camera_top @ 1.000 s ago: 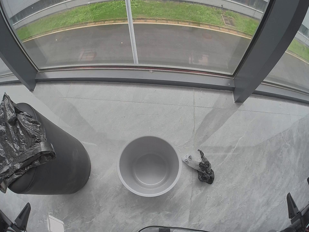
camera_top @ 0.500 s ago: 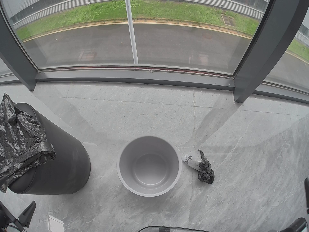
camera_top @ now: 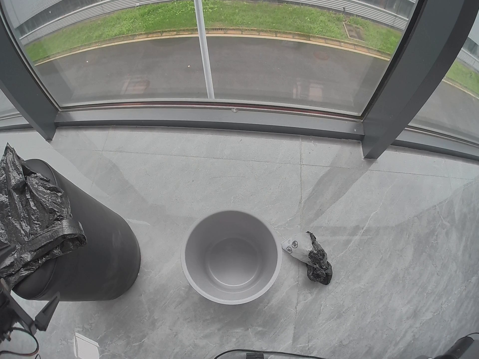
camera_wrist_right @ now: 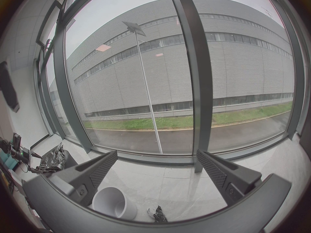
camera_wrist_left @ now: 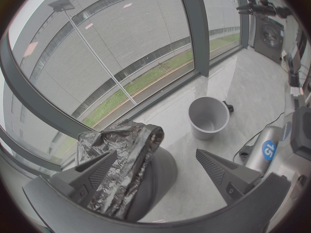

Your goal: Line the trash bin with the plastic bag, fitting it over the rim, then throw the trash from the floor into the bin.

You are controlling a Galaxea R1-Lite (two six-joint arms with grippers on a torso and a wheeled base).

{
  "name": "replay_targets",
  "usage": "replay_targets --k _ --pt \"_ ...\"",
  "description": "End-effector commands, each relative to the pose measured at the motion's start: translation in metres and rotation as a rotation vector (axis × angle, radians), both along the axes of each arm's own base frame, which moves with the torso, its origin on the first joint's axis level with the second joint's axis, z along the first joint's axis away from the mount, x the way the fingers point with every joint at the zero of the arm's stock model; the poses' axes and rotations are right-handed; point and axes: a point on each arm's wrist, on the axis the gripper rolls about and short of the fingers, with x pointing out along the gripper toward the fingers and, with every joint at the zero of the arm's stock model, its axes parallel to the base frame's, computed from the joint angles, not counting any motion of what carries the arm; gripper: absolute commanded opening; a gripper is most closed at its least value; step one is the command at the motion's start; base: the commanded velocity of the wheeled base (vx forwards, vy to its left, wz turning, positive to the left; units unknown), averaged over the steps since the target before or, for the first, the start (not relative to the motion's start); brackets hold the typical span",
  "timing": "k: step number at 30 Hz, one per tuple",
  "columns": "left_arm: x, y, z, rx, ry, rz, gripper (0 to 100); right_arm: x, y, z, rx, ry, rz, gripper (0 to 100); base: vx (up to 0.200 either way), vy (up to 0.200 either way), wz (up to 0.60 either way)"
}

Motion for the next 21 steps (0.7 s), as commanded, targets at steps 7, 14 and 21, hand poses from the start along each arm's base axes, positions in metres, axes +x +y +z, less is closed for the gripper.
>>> replay_targets --k 7,14,21 --pt "0.072 -0.004 -0.004 0.117 0.176 0.028 100 0.064 0.013 -0.003 0.007 0.119 0.058 100 0.0 0.0 0.0" --pt "0.095 -0.006 -0.002 0.135 0.157 0.028 100 0.061 0.012 -0.002 0.008 0.109 0.058 100 0.0 0.0 0.0" --pt "0.11 -0.005 0.001 0.167 0.116 0.077 100 0.061 0.013 -0.002 0.007 0.112 0.061 100 0.0 0.0 0.0"
